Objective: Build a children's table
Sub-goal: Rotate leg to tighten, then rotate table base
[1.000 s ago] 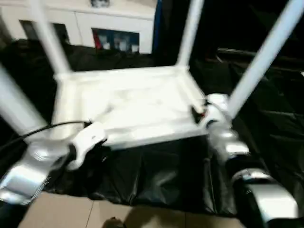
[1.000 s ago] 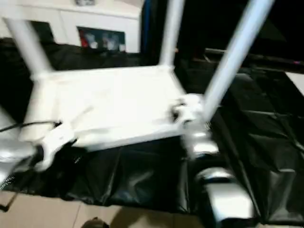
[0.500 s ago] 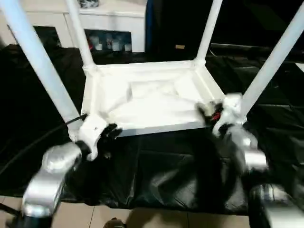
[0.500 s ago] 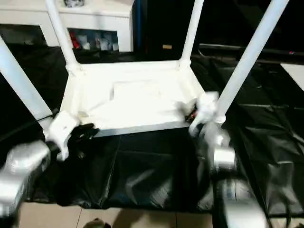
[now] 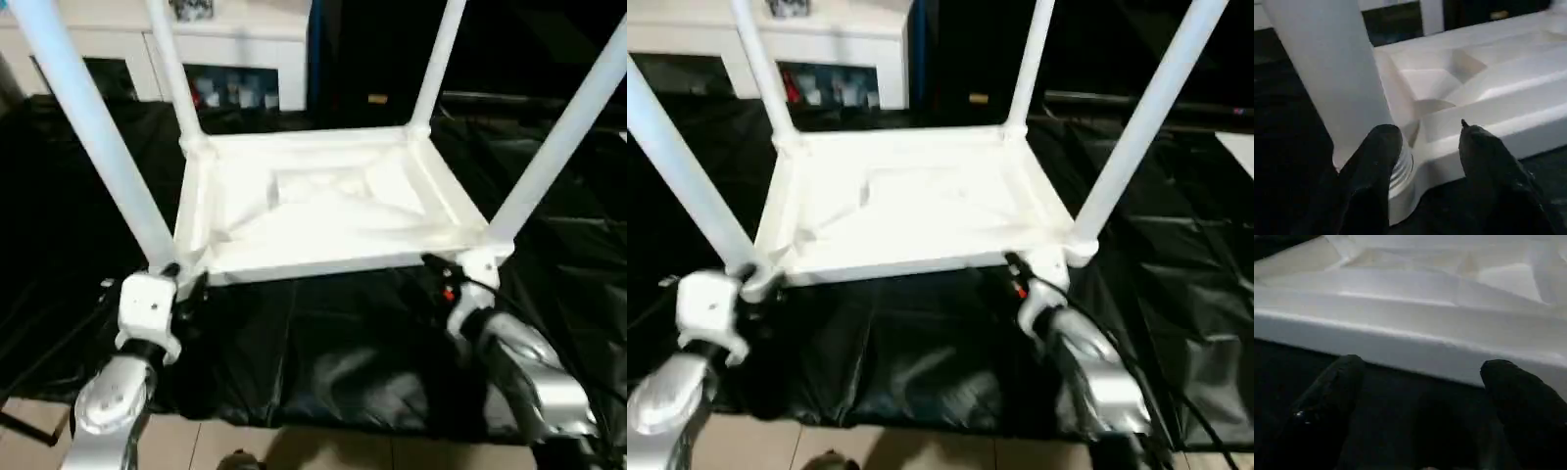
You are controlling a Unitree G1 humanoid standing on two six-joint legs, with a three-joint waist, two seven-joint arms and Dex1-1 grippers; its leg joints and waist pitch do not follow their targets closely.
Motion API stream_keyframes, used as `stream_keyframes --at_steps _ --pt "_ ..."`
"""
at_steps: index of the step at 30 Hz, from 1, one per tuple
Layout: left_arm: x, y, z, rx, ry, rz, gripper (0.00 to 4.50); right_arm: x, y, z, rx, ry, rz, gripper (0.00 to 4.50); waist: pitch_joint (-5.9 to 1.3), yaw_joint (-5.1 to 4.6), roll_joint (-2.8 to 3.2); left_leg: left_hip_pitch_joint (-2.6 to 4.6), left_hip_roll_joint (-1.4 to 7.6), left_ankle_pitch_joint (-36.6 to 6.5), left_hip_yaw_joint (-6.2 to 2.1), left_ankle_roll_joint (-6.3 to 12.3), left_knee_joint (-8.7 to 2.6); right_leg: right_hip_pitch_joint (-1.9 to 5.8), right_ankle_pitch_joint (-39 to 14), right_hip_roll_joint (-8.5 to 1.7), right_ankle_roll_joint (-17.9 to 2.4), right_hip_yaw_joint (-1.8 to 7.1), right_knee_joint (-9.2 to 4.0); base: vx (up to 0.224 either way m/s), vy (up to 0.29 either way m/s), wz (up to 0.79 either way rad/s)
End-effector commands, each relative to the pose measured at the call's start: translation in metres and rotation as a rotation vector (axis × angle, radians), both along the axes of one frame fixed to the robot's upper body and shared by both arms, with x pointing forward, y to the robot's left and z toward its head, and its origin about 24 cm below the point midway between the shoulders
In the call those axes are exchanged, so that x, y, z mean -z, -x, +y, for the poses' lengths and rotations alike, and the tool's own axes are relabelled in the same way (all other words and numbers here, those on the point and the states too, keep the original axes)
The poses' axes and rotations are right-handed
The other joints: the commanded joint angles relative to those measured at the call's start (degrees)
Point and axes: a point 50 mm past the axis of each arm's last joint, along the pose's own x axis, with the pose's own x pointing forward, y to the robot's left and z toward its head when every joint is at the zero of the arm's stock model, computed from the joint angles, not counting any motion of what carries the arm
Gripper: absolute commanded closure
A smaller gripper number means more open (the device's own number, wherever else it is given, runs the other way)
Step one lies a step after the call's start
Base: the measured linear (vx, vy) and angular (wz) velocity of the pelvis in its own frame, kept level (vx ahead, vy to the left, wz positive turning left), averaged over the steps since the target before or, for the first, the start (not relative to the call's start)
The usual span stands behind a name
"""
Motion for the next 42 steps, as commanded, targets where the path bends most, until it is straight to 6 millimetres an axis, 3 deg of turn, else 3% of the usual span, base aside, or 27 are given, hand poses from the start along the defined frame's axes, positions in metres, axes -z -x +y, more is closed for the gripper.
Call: stream_keyframes --at_steps 1,4,9,10,11,12,15,18,19,22,25,27,28,32,35,42 --pt "-0.007 -0.003 0.013 -0.100 -0.013 -0.040 1.66 -0.001 0.001 -0.006 0.036 0.018 0.008 0.00 -2.89 0.04 0.44 -0.24 0.29 -21.50 -0.06 0.38 -4.68 1.89 -21.73 -1.64 -4.73 1.35 -5.74 0.000 0.000 0.00" --pt "-0.007 -0.008 0.019 -0.136 0.014 -0.045 1.53 0.003 0.000 -0.011 0.096 0.044 0.035 0.00 -3.09 0.08 0.37 0.12 0.15 -20.85 -0.03 0.14 -4.37 1.57 -22.28 -1.65 -4.43 1.43 -5.97 0.000 0.000 0.00" --pt "-0.010 -0.013 0.028 -0.206 0.041 -0.063 1.06 0.008 -0.001 -0.016 0.153 0.066 0.066 0.00 -3.40 0.17 0.59 -0.02 0.22 -17.46 -0.03 0.02 -4.16 1.93 -13.36 -1.36 -6.86 1.45 -4.95 0.000 0.000 0.00" --pt "-0.012 -0.013 0.028 -0.225 0.059 -0.074 1.06 0.010 0.001 -0.018 0.171 0.070 0.082 0.00 -3.46 0.21 1.01 -0.05 0.20 -17.15 -0.10 -0.02 -4.11 2.00 -12.34 -1.37 -7.16 1.45 -4.74 0.000 0.000 0.00" --pt "-0.011 -0.012 0.027 -0.226 0.065 -0.076 0.89 0.010 0.001 -0.019 0.175 0.069 0.085 0.00 -3.53 0.13 0.74 -0.16 0.20 -16.34 -0.03 0.10 -4.04 2.18 -10.32 -1.30 -7.57 1.43 -4.63 0.000 0.000 0.00" --pt "-0.011 -0.011 0.025 -0.225 0.072 -0.076 0.79 0.010 0.001 -0.019 0.178 0.068 0.085 0.00 -3.63 0.24 1.03 -0.13 0.20 -15.79 -0.02 0.26 -3.98 2.22 -9.07 -1.31 -7.86 1.41 -4.49 0.000 0.000 0.00" --pt "-0.010 -0.012 0.024 -0.220 0.082 -0.076 0.67 0.009 0.001 -0.018 0.179 0.062 0.081 0.00 -3.76 0.29 0.78 -0.16 0.22 -14.51 0.06 0.70 -3.80 2.38 -6.89 -1.35 -8.34 1.40 -4.32 0.000 0.000 0.00" --pt "-0.012 -0.023 0.024 -0.165 0.104 -0.092 0.37 0.007 -0.002 -0.015 0.168 0.043 0.077 0.00 -3.67 0.40 0.50 -0.10 -0.01 -14.37 0.20 1.11 -3.82 2.33 -8.51 -1.38 -7.99 1.43 -4.53 0.000 0.000 0.00" --pt "-0.013 -0.027 0.024 -0.148 0.109 -0.091 0.34 0.008 -0.002 -0.015 0.166 0.043 0.077 0.00 -3.71 0.43 0.66 0.04 0.04 -14.60 0.20 1.01 -3.85 2.25 -9.00 -1.39 -7.92 1.45 -4.54 0.000 0.000 0.00" --pt "-0.017 -0.052 0.037 -0.096 0.107 -0.069 0.13 0.011 -0.010 -0.013 0.168 0.072 0.092 0.00 -3.63 0.49 0.65 0.28 -0.11 -15.88 0.13 0.15 -4.06 2.04 -12.17 -1.46 -7.34 1.42 -4.70 0.000 0.000 0.00" --pt "-0.020 -0.065 0.047 -0.081 0.137 -0.050 0.05 0.013 -0.015 -0.013 0.172 0.078 0.108 0.00 -3.74 0.37 0.69 0.34 -0.11 -15.17 0.06 -0.81 -4.09 2.22 -10.61 -1.65 -8.11 1.39 -4.31 0.000 0.000 0.00" --pt "-0.021 -0.072 0.051 -0.059 0.184 -0.031 0.05 0.014 -0.018 -0.013 0.173 0.085 0.116 0.00 -3.83 0.30 0.26 0.21 -0.19 -14.25 0.16 -0.85 -4.01 2.40 -9.88 -1.79 -8.54 1.39 -4.18 0.000 0.000 0.00" --pt "-0.023 -0.076 0.054 -0.028 0.225 -0.026 0.05 0.016 -0.020 -0.014 0.174 0.087 0.122 0.00 -4.05 0.32 0.54 0.36 -0.10 -13.51 0.17 -0.86 -3.87 2.32 -8.39 -1.77 -9.24 1.43 -3.91 0.000 0.000 0.00" --pt "-0.028 -0.087 0.057 0.199 0.309 -0.006 0.05 0.020 -0.029 -0.011 0.163 0.089 0.138 0.00 -4.09 0.49 0.26 0.36 -0.23 -12.18 0.35 -0.70 -3.87 2.35 -7.65 -2.04 -10.81 1.44 -3.73 0.000 0.000 0.00" --pt "-0.031 -0.080 0.051 0.481 0.370 0.050 0.05 0.021 -0.035 -0.007 0.147 0.092 0.140 0.00 -4.11 0.49 0.48 0.45 -0.02 -11.42 0.47 -0.92 -3.87 2.27 -5.56 -2.03 -12.57 1.40 -3.07 0.000 0.000 0.00" --pt "-0.034 -0.056 0.032 0.836 0.450 0.191 0.05 0.022 -0.042 0.001 0.099 0.107 0.134 0.00 -3.95 0.42 0.52 0.61 0.36 -13.50 0.66 -0.60 -4.07 2.37 -6.23 -2.14 -13.75 1.36 -2.95 0.000 0.000 0.00"
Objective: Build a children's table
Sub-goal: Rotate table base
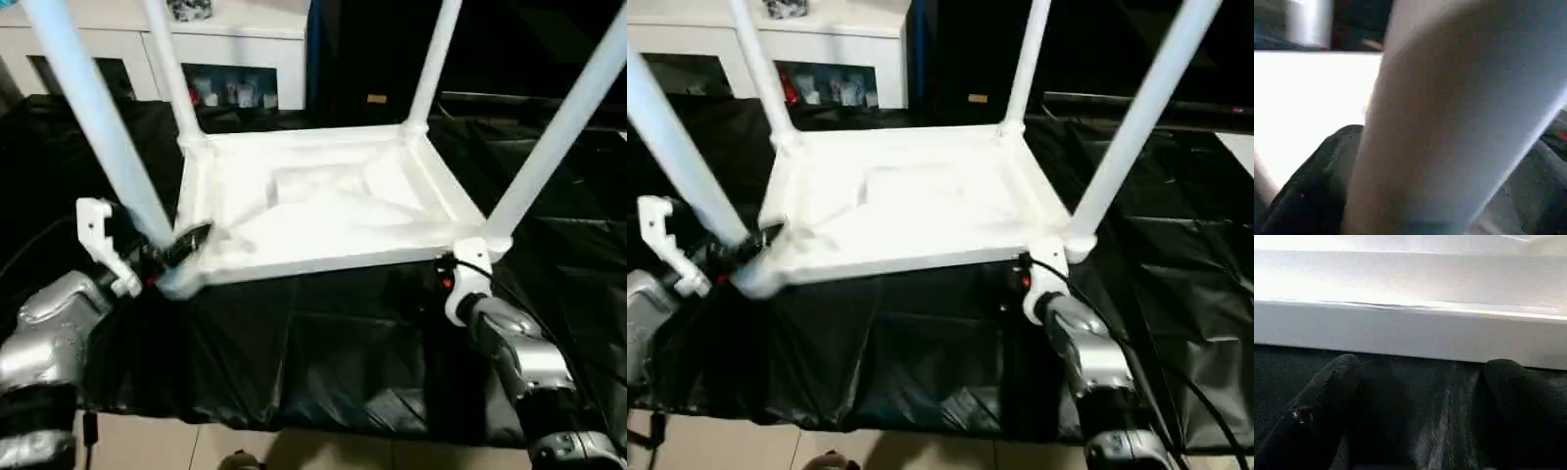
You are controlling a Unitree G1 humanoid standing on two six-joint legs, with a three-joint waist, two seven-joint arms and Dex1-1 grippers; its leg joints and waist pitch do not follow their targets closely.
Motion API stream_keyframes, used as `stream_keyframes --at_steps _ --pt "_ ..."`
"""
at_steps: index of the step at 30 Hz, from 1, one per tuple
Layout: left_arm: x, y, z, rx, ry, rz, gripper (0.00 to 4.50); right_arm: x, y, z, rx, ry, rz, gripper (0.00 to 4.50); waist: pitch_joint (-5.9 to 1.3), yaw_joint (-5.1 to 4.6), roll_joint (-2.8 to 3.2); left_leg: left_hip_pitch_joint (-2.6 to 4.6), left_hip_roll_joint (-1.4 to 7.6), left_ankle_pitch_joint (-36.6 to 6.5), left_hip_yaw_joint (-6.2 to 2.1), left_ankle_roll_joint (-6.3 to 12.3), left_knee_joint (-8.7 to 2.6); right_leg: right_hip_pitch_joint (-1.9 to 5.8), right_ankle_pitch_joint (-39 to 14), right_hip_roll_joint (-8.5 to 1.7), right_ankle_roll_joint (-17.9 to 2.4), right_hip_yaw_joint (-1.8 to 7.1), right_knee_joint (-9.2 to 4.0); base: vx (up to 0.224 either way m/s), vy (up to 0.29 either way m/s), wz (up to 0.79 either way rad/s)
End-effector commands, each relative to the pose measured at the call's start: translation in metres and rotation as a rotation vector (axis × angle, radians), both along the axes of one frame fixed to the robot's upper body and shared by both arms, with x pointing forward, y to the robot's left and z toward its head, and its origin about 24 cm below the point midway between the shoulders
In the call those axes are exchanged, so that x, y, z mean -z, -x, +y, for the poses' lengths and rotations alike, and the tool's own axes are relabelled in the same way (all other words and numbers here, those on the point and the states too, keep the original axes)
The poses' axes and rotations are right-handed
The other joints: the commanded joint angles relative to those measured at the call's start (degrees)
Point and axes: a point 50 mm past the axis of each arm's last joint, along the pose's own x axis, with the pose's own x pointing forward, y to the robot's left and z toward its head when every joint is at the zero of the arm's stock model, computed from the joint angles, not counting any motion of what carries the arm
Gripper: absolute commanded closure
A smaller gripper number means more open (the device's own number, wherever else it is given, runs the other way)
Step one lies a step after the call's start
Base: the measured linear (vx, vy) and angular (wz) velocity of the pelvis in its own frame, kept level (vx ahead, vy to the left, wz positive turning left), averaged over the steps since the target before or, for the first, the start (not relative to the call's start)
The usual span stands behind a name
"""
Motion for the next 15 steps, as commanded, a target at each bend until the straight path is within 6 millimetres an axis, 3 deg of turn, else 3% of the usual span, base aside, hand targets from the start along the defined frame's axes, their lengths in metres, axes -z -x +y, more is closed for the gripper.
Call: stream_keyframes --at_steps 1,3,8,11,12,13,15 --pt "0.000 0.006 -0.018 0.154 0.032 0.031 0.05 -0.001 -0.003 0.007 -0.041 0.000 -0.004 0.00 -3.58 0.07 0.49 0.57 0.39 -13.78 0.70 -0.48 -4.32 2.42 -6.92 -2.06 -13.28 1.30 -3.08 0.000 0.000 0.00" --pt "0.001 0.021 -0.029 0.317 0.059 0.084 0.05 0.000 -0.006 0.013 -0.072 0.002 -0.006 0.00 -3.44 -0.02 0.40 0.54 0.39 -14.77 0.78 -0.41 -4.45 2.41 -8.85 -2.06 -13.27 1.34 -3.18 0.000 0.000 0.00" --pt "-0.004 0.049 -0.059 0.520 0.128 0.138 0.05 0.001 -0.010 0.031 -0.149 0.001 -0.006 0.00 -3.23 -0.79 0.28 0.44 0.45 -16.77 0.68 -0.78 -4.68 2.53 -13.10 -2.22 -12.31 1.44 -3.58 0.000 0.000 0.00" --pt "-0.005 0.059 -0.071 0.572 0.145 0.154 0.05 0.003 -0.011 0.042 -0.194 0.003 0.000 0.00 -3.25 -1.32 0.18 0.34 0.33 -15.62 0.70 -0.42 -4.69 2.59 -12.43 -2.02 -12.37 1.41 -3.59 0.000 0.000 0.00" --pt "-0.004 0.061 -0.073 0.581 0.148 0.155 0.05 0.003 -0.010 0.045 -0.208 0.002 0.002 0.00 -3.15 -1.74 -0.09 0.11 0.34 -15.07 0.65 -0.15 -4.74 2.74 -12.43 -1.99 -12.33 1.36 -3.57 0.000 0.000 0.00" --pt "-0.005 0.064 -0.078 0.597 0.153 0.159 0.05 0.004 -0.011 0.050 -0.230 0.000 0.004 0.00 -3.18 -1.75 0.02 0.17 0.33 -15.09 0.72 -0.10 -4.71 2.70 -12.93 -2.01 -12.12 1.35 -3.64 0.000 0.000 0.00" --pt "-0.004 0.067 -0.088 0.601 0.167 0.158 0.05 0.007 -0.011 0.066 -0.288 0.003 0.012 0.00 -3.15 -2.17 -0.31 0.22 0.36 -15.09 0.79 -0.06 -4.69 2.60 -13.38 -1.96 -12.10 1.40 -3.75 0.000 0.000 0.00"
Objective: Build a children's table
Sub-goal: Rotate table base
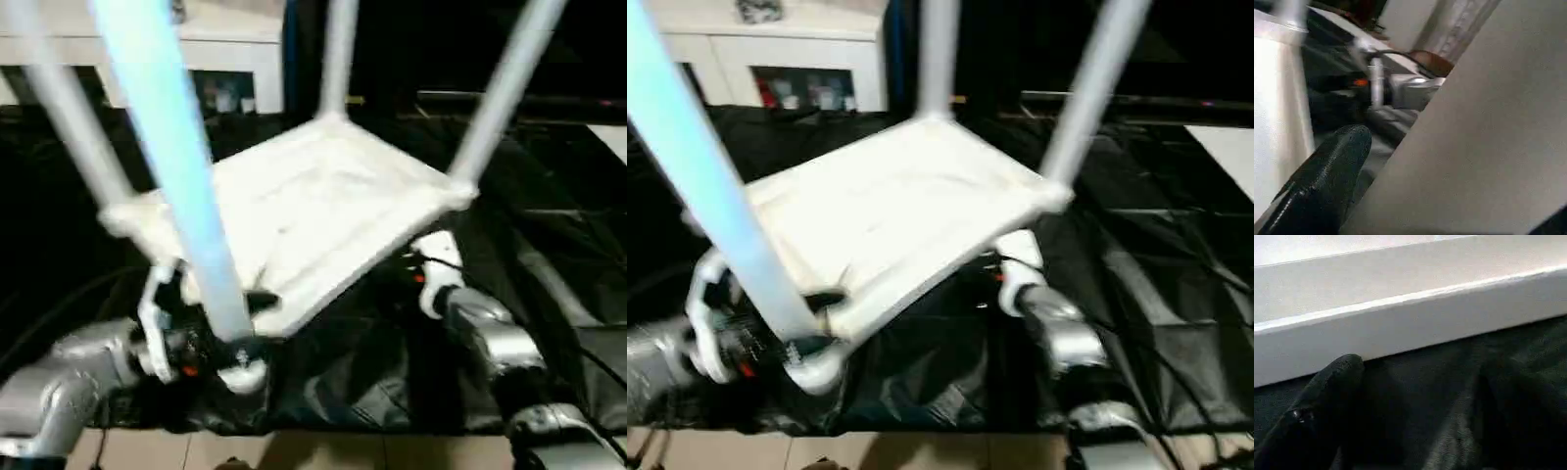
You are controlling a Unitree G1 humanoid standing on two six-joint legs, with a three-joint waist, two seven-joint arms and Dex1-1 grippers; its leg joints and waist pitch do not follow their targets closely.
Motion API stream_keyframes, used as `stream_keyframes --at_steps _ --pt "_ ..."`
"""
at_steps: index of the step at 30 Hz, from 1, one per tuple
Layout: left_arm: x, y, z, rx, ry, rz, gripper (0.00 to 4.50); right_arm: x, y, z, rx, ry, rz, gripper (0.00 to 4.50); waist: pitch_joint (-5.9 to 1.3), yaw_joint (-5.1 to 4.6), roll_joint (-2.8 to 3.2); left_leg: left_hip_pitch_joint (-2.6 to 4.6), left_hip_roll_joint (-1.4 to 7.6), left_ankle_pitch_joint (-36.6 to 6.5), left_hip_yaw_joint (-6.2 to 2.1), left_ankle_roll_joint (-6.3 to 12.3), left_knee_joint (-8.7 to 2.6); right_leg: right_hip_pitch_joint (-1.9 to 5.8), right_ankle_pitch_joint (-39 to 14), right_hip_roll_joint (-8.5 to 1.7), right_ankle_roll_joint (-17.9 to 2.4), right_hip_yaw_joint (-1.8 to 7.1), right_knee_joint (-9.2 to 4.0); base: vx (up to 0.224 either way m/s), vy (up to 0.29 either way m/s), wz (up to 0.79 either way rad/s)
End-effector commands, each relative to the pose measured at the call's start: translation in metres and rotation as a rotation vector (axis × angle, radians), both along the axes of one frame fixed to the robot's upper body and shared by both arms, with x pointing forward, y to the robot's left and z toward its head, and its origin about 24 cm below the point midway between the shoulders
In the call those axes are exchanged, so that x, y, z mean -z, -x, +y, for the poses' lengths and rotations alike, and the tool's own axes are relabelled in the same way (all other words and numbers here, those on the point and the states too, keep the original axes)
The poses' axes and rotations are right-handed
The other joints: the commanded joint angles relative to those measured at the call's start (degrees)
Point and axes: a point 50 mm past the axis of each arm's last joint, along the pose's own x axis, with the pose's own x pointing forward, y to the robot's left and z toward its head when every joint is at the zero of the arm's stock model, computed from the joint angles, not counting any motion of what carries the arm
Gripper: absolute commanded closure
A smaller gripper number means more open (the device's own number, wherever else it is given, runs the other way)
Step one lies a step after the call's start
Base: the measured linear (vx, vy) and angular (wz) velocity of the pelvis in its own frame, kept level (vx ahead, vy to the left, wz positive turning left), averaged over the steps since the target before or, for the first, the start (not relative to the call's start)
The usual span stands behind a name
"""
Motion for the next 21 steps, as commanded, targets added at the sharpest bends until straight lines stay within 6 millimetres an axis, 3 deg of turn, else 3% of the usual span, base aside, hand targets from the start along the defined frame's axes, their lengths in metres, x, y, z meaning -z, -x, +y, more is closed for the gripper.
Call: stream_keyframes --at_steps 1,5,8,11,15,20,21 --pt "-0.003 0.002 -0.015 0.033 0.018 -0.013 0.05 0.004 0.002 0.031 -0.126 -0.009 0.020 0.00 -3.04 0.45 0.01 -0.06 0.24 -15.33 0.51 -0.20 -4.50 2.65 -14.33 -1.94 -11.84 1.39 -4.05 0.000 0.000 0.00" --pt "-0.004 -0.005 -0.023 0.003 0.022 -0.027 0.05 0.004 0.001 0.047 -0.178 -0.007 0.024 0.00 -3.04 -0.06 -0.09 0.12 0.26 -16.66 0.39 -0.73 -4.60 2.54 -16.30 -1.92 -10.81 1.41 -4.20 0.000 0.000 0.00" --pt "-0.006 -0.010 -0.030 0.012 0.035 -0.036 0.05 0.004 0.001 0.058 -0.229 -0.019 0.024 0.00 -2.96 0.10 -0.11 0.42 0.28 -17.95 0.41 -0.96 -4.64 2.30 -16.78 -1.86 -10.77 1.49 -4.28 0.000 0.000 0.00" --pt "-0.010 -0.018 -0.050 0.040 0.054 -0.057 0.05 0.004 0.005 0.076 -0.305 -0.028 0.023 0.00 -3.04 0.06 -0.30 0.47 0.36 -17.99 0.45 -1.16 -4.59 2.31 -16.42 -1.97 -10.72 1.62 -4.28 0.000 0.000 0.00" --pt "-0.009 -0.029 -0.065 0.016 0.033 -0.096 0.05 0.005 0.003 0.079 -0.299 -0.022 0.017 0.00 -3.11 -0.03 -0.56 0.20 0.29 -17.01 0.28 -1.25 -4.71 2.70 -14.79 -1.96 -10.74 1.51 -4.14 0.000 0.000 0.00" --pt "-0.004 -0.045 -0.096 0.016 -0.012 -0.137 0.05 0.007 0.004 0.075 -0.291 -0.037 0.021 0.00 -3.23 0.19 -0.80 0.55 0.27 -17.44 0.39 -1.08 -4.52 2.58 -15.03 -2.02 -10.25 1.65 -4.44 0.000 0.000 0.00" --pt "-0.003 -0.046 -0.102 0.016 -0.020 -0.142 0.05 0.008 0.004 0.072 -0.293 -0.039 0.017 0.00 -3.24 0.10 -0.25 0.35 0.25 -17.36 0.24 -1.13 -4.61 2.73 -14.86 -2.02 -10.26 1.54 -4.36 0.000 0.000 0.00"
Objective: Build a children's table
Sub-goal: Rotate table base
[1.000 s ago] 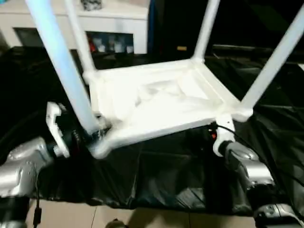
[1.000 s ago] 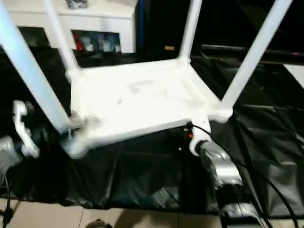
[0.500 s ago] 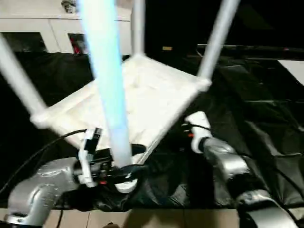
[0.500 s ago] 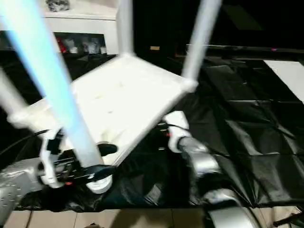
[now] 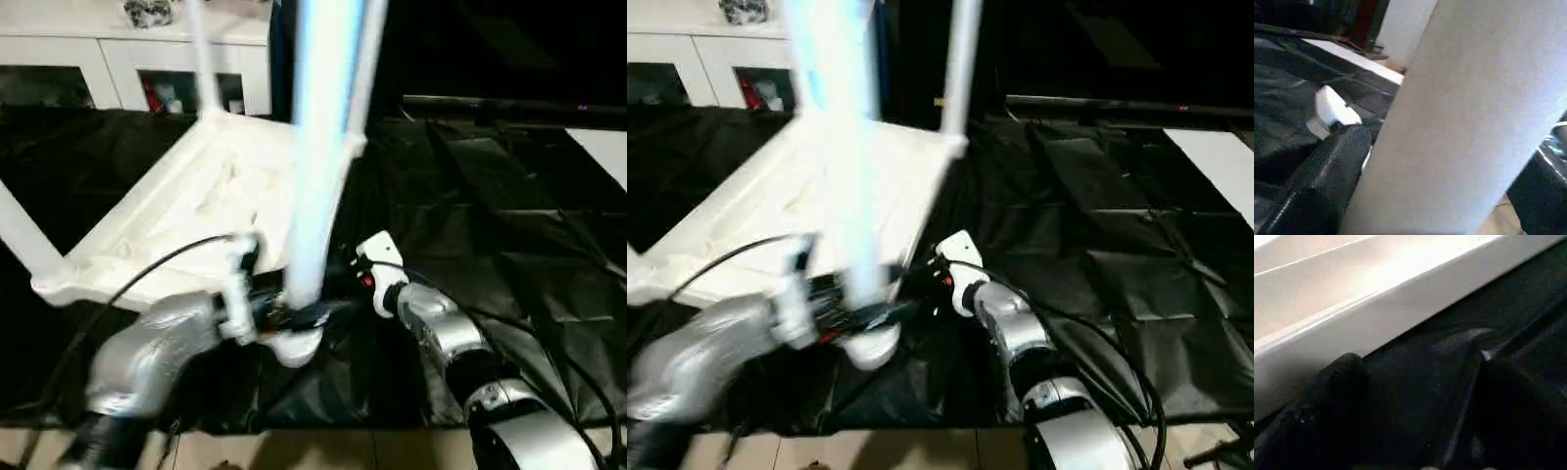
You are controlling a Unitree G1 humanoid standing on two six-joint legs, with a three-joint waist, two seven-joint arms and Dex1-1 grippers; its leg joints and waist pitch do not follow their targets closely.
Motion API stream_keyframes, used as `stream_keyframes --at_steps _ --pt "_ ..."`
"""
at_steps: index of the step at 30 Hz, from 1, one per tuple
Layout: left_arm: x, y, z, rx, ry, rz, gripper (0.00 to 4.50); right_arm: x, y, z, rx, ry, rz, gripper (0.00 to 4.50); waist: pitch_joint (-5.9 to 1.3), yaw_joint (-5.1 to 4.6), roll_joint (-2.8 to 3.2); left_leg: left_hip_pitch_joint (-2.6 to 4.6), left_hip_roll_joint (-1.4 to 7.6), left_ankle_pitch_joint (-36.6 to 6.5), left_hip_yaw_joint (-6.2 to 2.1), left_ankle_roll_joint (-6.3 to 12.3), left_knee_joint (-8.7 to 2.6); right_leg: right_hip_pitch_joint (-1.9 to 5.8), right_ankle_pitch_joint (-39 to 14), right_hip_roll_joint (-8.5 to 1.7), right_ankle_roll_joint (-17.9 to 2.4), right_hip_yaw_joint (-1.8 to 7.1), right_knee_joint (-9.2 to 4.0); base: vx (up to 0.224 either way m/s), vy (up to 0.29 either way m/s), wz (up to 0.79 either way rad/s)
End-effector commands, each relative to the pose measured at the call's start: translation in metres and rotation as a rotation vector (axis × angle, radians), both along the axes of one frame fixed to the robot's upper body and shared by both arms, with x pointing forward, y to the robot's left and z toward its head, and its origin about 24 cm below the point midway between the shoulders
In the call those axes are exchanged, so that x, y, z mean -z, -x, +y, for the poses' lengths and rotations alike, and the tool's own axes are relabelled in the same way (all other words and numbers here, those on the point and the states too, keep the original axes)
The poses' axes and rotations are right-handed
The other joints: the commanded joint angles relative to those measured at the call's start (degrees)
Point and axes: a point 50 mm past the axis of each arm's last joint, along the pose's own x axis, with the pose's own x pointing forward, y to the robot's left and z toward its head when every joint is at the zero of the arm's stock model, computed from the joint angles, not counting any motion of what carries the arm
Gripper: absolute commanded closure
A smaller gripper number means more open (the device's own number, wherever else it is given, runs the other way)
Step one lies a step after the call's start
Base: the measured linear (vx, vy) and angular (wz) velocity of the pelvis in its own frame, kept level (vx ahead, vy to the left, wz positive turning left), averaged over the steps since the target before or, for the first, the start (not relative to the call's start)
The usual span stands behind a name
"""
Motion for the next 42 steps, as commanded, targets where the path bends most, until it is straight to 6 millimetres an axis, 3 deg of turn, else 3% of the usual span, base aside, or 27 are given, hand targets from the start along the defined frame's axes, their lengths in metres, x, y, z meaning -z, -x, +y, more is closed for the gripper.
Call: stream_keyframes --at_steps 1,2,5,6,9,12,18,21,22,23,25,26,27,29,31,32,36,37,38,42 --pt "0.004 0.001 -0.024 0.050 -0.030 -0.015 0.05 0.003 0.006 0.016 -0.088 -0.021 0.016 0.00 -3.13 0.51 0.92 -0.03 0.29 -17.48 0.33 -0.99 -4.47 2.57 -14.77 -2.01 -10.21 1.53 -4.60 0.000 0.000 0.00" --pt "0.006 -0.002 -0.028 0.037 -0.047 -0.026 0.05 0.003 0.006 0.014 -0.079 -0.017 0.012 0.00 -3.12 0.53 1.13 0.00 0.29 -17.47 0.32 -0.96 -4.45 2.52 -14.48 -2.00 -10.42 1.54 -4.58 0.000 0.000 0.00" --pt "0.010 -0.011 -0.032 -0.035 -0.107 -0.082 0.05 0.003 0.003 0.004 -0.030 -0.013 0.002 0.00 -3.19 0.61 0.91 0.06 0.29 -17.71 0.37 -0.53 -4.36 2.62 -13.29 -1.92 -10.97 1.53 -4.61 0.000 0.000 0.00" --pt "0.011 -0.015 -0.032 -0.060 -0.128 -0.103 0.05 0.003 0.002 -0.001 -0.011 -0.013 -0.001 0.00 -3.22 0.71 1.20 0.06 0.28 -17.45 0.32 -0.36 -4.35 2.58 -12.61 -1.91 -11.06 1.51 -4.60 0.000 0.000 0.00" --pt "0.011 -0.022 -0.029 -0.106 -0.173 -0.167 0.05 0.001 -0.001 -0.018 0.034 -0.007 -0.016 0.00 -3.25 0.81 0.93 0.16 0.36 -17.55 0.38 0.00 -4.29 2.59 -12.48 -1.93 -11.47 1.46 -4.62 0.000 0.000 0.00" --pt "0.013 -0.023 -0.017 -0.073 -0.230 -0.223 0.05 -0.006 0.000 -0.040 0.022 -0.001 -0.048 0.00 -3.33 1.28 0.81 0.05 0.45 -16.43 0.37 0.66 -4.22 2.80 -11.05 -2.01 -11.44 1.47 -4.46 0.000 0.000 0.00" --pt "0.017 -0.023 0.000 -0.020 -0.278 -0.229 0.05 -0.014 0.005 -0.058 -0.047 -0.002 -0.073 0.00 -3.46 1.80 1.09 0.10 0.41 -13.95 0.57 1.61 -3.96 2.83 -7.01 -1.85 -12.98 1.39 -4.04 0.000 0.000 0.00" --pt "0.022 -0.029 0.031 0.076 -0.397 -0.206 0.31 -0.026 0.023 -0.088 -0.182 0.057 -0.073 0.00 -3.40 2.15 1.97 0.21 0.28 -13.43 0.51 2.15 -3.91 2.93 -5.05 -1.47 -13.02 1.29 -4.01 0.000 0.000 0.00" --pt "0.022 -0.030 0.032 0.079 -0.403 -0.206 0.39 -0.026 0.024 -0.089 -0.187 0.060 -0.072 0.00 -3.51 2.58 1.56 0.38 0.27 -13.03 0.65 2.98 -3.63 3.06 -4.24 -1.28 -12.57 1.33 -3.85 0.000 0.000 0.00" --pt "0.023 -0.031 0.037 0.093 -0.429 -0.206 0.42 -0.028 0.028 -0.094 -0.207 0.073 -0.067 0.00 -3.34 2.80 1.44 0.01 0.15 -11.83 0.67 3.34 -3.73 3.20 -3.89 -1.33 -12.63 1.30 -4.00 0.000 0.000 0.00" --pt "0.024 -0.035 0.043 0.104 -0.465 -0.210 0.68 -0.031 0.033 -0.101 -0.231 0.088 -0.059 0.00 -3.38 3.13 1.90 -0.08 0.16 -11.79 0.66 2.86 -3.67 3.18 -5.35 -1.67 -13.33 1.28 -3.96 0.000 0.000 0.00" --pt "0.026 -0.038 0.048 0.120 -0.503 -0.209 0.75 -0.035 0.039 -0.108 -0.255 0.099 -0.046 0.00 -3.50 3.40 2.53 0.26 0.39 -12.70 0.69 2.46 -3.51 2.85 -5.81 -1.91 -13.55 1.39 -3.90 0.000 0.000 0.00" --pt "0.027 -0.040 0.052 0.134 -0.537 -0.209 0.75 -0.038 0.045 -0.113 -0.276 0.108 -0.032 0.00 -3.21 3.28 2.07 0.07 0.28 -13.22 0.74 2.68 -3.74 3.02 -6.57 -1.62 -13.09 1.35 -4.32 0.000 0.000 0.00" --pt "0.030 -0.044 0.061 0.152 -0.598 -0.205 0.85 -0.043 0.056 -0.123 -0.308 0.125 -0.011 0.00 -3.31 3.90 2.33 0.11 0.34 -13.83 0.60 2.98 -3.71 3.18 -7.33 -1.79 -12.37 1.44 -4.41 0.000 0.000 0.00" --pt "0.031 -0.045 0.063 0.155 -0.613 -0.207 1.06 -0.045 0.059 -0.126 -0.316 0.128 -0.005 0.00 -3.30 3.90 2.37 -0.03 0.37 -13.89 0.56 2.64 -3.73 3.15 -8.15 -1.98 -12.49 1.41 -4.41 0.000 0.000 0.00" --pt "0.031 -0.046 0.064 0.161 -0.616 -0.205 1.06 -0.046 0.061 -0.127 -0.323 0.131 -0.002 0.00 -3.17 3.86 2.76 -0.04 0.40 -15.22 0.56 2.12 -3.83 3.08 -10.85 -2.15 -12.40 1.40 -4.75 0.000 0.000 0.00" --pt "0.031 -0.047 0.064 0.169 -0.618 -0.203 1.45 -0.048 0.063 -0.127 -0.328 0.133 0.000 0.00 -3.29 3.62 2.65 -0.04 0.53 -15.13 0.47 1.78 -3.84 2.99 -11.63 -2.30 -12.84 1.37 -4.59 0.000 0.000 0.00" --pt "0.032 -0.047 0.065 0.189 -0.627 -0.200 1.54 -0.050 0.066 -0.127 -0.334 0.136 0.003 0.00 -3.33 3.68 3.62 0.05 0.53 -15.39 0.40 1.56 -3.80 2.87 -11.68 -2.28 -13.02 1.38 -4.55 0.000 0.000 0.00" --pt "0.033 -0.047 0.065 0.201 -0.631 -0.197 1.64 -0.051 0.068 -0.126 -0.338 0.138 0.005 0.00 -3.30 3.70 3.01 0.02 0.41 -15.15 0.48 1.90 -3.76 3.12 -10.75 -2.05 -12.70 1.42 -4.68 0.000 0.000 0.00" --pt "0.036 -0.049 0.068 0.242 -0.639 -0.175 2.01 -0.058 0.075 -0.125 -0.352 0.137 0.019 0.00 -3.40 3.82 3.45 -0.11 0.36 -13.89 0.47 2.20 -3.67 3.06 -10.95 -2.11 -12.46 1.39 -4.70 0.000 0.000 0.00"
